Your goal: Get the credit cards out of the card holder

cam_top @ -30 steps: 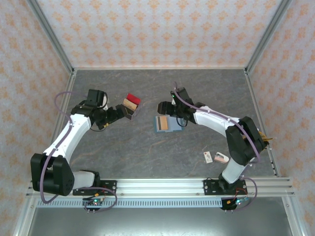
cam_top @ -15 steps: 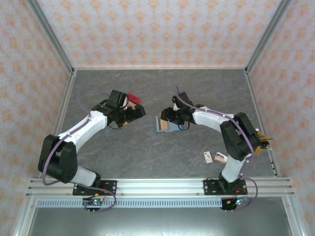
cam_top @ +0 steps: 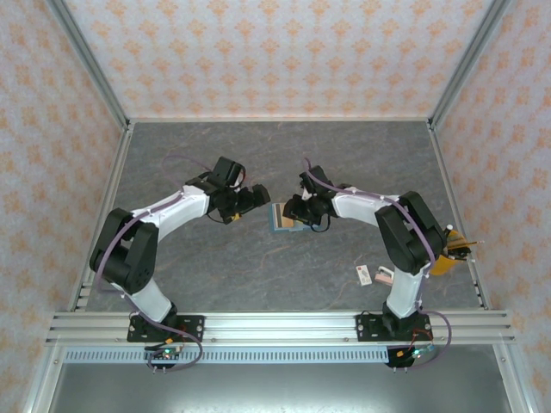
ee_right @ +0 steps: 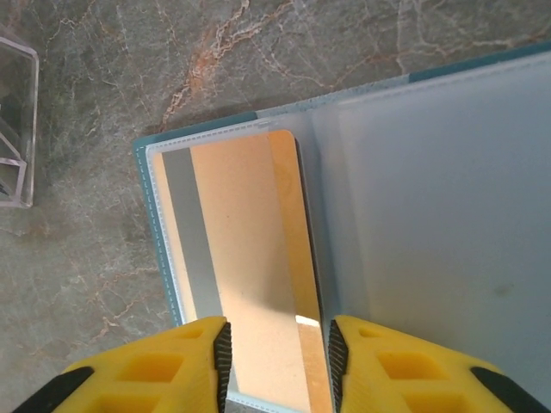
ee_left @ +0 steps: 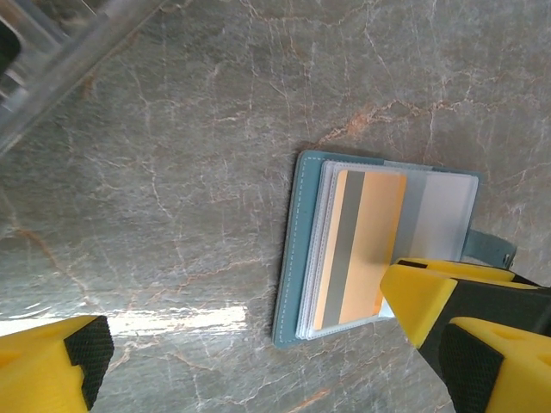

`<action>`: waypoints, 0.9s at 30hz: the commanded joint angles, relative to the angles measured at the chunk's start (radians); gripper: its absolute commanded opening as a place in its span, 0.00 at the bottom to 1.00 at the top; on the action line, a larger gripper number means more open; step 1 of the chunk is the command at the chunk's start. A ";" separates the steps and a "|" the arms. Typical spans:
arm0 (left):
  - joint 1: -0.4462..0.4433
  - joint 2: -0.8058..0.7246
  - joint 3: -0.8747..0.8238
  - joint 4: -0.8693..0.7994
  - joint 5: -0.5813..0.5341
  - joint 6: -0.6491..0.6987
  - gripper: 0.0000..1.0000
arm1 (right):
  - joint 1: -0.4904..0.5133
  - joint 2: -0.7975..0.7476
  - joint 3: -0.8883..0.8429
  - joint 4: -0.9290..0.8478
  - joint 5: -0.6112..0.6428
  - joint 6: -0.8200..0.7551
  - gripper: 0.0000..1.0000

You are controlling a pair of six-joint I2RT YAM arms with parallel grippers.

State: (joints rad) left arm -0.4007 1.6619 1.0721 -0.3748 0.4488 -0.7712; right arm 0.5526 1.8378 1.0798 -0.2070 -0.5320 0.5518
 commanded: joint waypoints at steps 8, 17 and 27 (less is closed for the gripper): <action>-0.023 0.054 0.032 0.035 -0.001 -0.013 0.97 | 0.034 0.029 -0.009 0.080 -0.093 0.058 0.31; -0.045 0.081 0.047 0.071 0.044 0.001 0.78 | 0.022 -0.050 -0.027 0.050 0.002 0.028 0.28; -0.070 0.144 0.102 0.093 0.079 0.003 0.51 | -0.013 -0.049 -0.029 0.032 0.044 0.016 0.27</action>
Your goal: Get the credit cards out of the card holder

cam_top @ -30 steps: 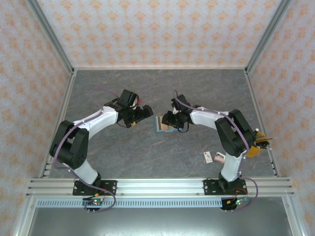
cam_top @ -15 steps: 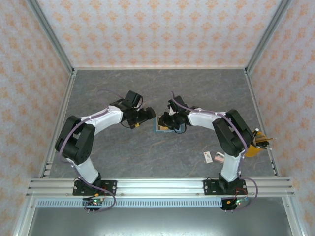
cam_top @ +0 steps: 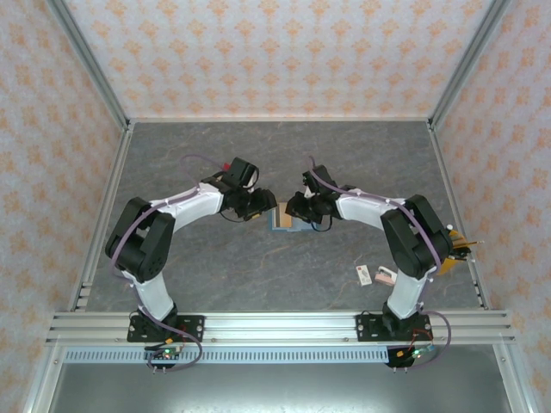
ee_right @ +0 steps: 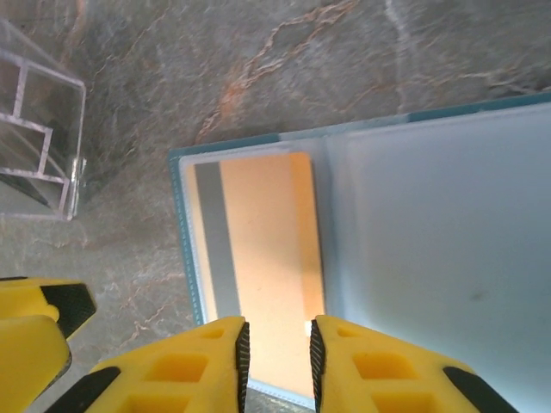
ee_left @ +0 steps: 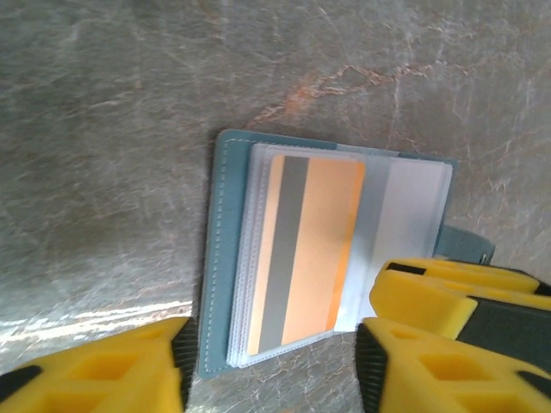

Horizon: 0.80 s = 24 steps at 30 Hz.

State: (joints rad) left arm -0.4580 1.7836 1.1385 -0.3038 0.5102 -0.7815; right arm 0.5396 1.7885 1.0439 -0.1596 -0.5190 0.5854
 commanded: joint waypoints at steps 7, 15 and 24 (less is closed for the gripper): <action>-0.021 0.083 0.073 0.014 0.029 0.019 0.28 | 0.000 0.040 0.032 -0.029 0.034 -0.024 0.24; -0.021 0.120 0.086 0.009 0.032 0.026 0.15 | -0.001 0.061 0.041 -0.035 0.032 -0.033 0.21; -0.021 0.178 0.087 -0.010 0.041 0.031 0.09 | -0.001 0.080 0.044 -0.027 0.018 -0.034 0.18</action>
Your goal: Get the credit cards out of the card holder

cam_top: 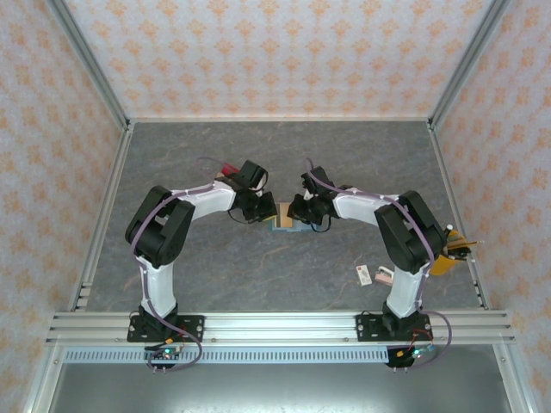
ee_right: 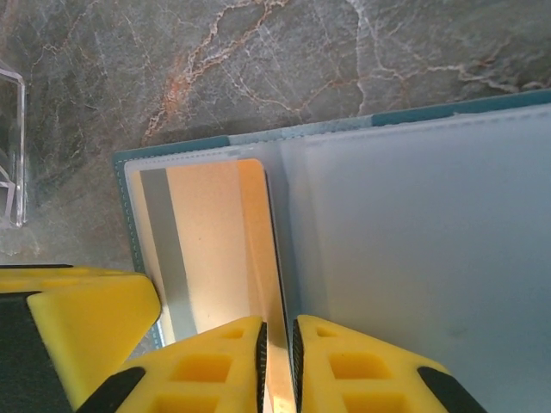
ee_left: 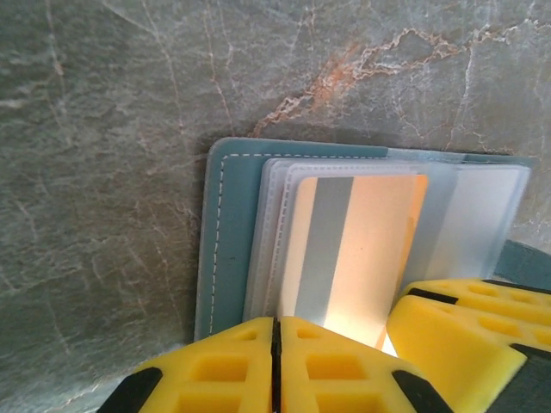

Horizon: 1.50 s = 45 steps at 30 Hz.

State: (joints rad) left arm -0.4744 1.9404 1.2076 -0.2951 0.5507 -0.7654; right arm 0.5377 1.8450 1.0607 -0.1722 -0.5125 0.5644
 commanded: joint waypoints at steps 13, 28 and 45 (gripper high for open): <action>-0.004 0.045 -0.003 -0.047 -0.034 0.008 0.06 | -0.001 0.036 0.021 -0.006 -0.013 -0.021 0.15; -0.003 0.014 0.008 -0.101 -0.086 0.033 0.07 | -0.004 -0.063 -0.023 -0.054 0.121 -0.047 0.03; -0.002 0.027 0.005 -0.113 -0.094 0.046 0.06 | -0.013 -0.016 -0.015 0.021 -0.043 -0.045 0.19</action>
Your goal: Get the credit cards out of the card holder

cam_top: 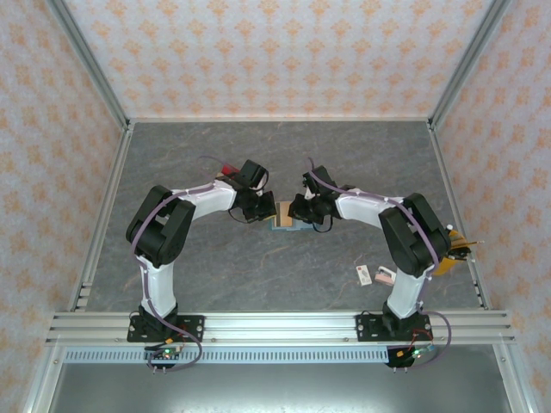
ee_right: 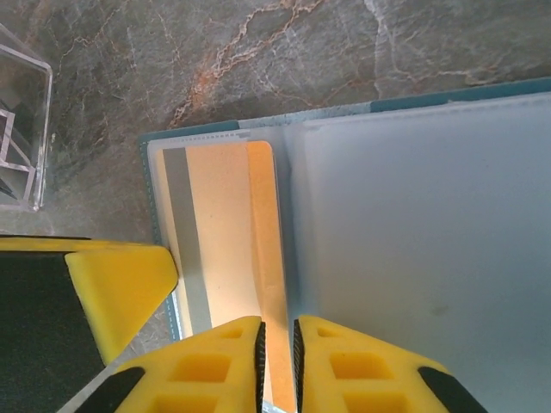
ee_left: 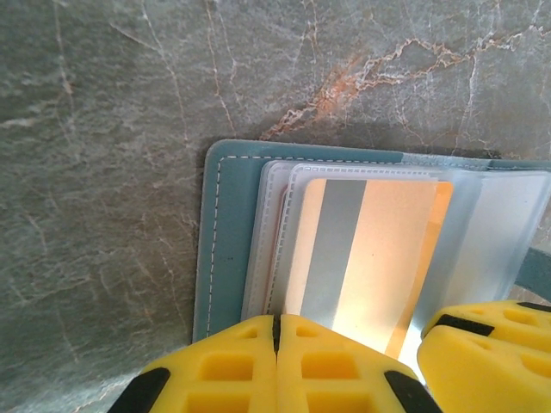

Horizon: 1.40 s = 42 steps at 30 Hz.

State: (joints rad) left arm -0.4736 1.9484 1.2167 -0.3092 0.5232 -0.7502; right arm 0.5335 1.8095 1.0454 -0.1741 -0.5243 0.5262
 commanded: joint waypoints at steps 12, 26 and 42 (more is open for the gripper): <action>0.007 0.047 -0.006 -0.103 -0.063 0.043 0.05 | -0.033 0.053 -0.009 0.068 -0.124 -0.035 0.19; 0.008 0.055 -0.002 -0.105 -0.061 0.045 0.05 | -0.033 0.066 0.007 0.011 -0.058 -0.069 0.21; 0.007 0.059 -0.029 -0.058 -0.025 0.022 0.04 | -0.033 0.119 0.018 0.109 -0.212 -0.059 0.11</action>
State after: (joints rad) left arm -0.4614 1.9518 1.2255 -0.3206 0.5236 -0.7322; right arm 0.4870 1.8973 1.0481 -0.0879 -0.6994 0.4755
